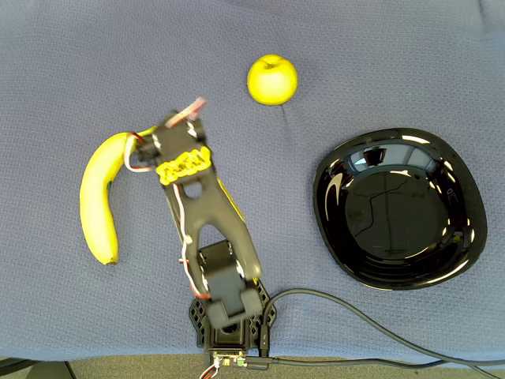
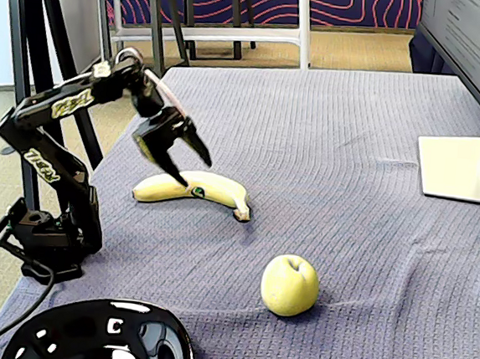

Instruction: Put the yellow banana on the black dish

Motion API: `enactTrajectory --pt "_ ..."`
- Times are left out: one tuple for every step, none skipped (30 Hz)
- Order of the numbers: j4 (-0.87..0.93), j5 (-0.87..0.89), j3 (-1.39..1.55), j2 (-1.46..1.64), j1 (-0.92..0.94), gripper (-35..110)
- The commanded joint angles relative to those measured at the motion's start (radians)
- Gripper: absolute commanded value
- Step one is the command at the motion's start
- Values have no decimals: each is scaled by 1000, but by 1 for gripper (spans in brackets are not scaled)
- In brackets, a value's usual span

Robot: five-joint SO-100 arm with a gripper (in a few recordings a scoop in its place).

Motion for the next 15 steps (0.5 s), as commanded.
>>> enactTrajectory --pt "18 -107 -170 -110 -66 28" --pt "21 -129 -201 -140 -81 32" --pt "28 -153 -232 -167 -98 34" --pt "31 -156 -258 -193 -110 35" --pt "32 -132 -281 -219 -120 36" --pt "32 -110 -301 -242 -126 36" --pt "34 -94 -311 -261 -132 35" --pt "34 -81 -313 -279 -138 35" --pt "34 -74 -313 -295 -146 33" --pt "40 -72 -311 -313 -153 29" --pt "44 -61 -311 -330 -163 26" --pt "52 -44 -313 -345 -170 23" --pt "52 -21 -318 -359 -175 22" --pt "52 9 -321 -374 -178 22" --pt "54 32 -324 -390 -181 22"
